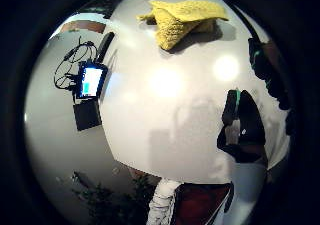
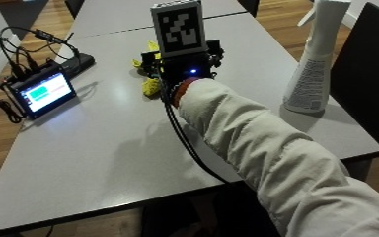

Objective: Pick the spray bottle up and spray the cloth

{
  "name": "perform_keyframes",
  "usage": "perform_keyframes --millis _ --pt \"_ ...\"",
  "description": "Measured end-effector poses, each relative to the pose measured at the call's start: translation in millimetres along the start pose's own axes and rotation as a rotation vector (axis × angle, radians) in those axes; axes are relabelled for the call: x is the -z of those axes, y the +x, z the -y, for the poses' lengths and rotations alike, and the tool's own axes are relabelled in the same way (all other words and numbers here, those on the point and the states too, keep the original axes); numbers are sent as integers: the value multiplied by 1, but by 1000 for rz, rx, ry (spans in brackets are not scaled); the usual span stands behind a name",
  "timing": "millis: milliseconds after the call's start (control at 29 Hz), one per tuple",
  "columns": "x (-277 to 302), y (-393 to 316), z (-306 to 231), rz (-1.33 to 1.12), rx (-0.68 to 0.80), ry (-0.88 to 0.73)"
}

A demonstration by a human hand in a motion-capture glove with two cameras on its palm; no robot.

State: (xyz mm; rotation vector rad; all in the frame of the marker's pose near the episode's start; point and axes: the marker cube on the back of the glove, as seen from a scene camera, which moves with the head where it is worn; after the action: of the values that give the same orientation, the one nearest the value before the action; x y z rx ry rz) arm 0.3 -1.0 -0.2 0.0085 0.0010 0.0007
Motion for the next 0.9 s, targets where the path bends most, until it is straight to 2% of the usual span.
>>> perform_keyframes --millis 585,792,895 --pt "3 1 -6 9 8 5" --pt "9 14 -36 125 102 11" --pt "15 29 -59 288 239 67"
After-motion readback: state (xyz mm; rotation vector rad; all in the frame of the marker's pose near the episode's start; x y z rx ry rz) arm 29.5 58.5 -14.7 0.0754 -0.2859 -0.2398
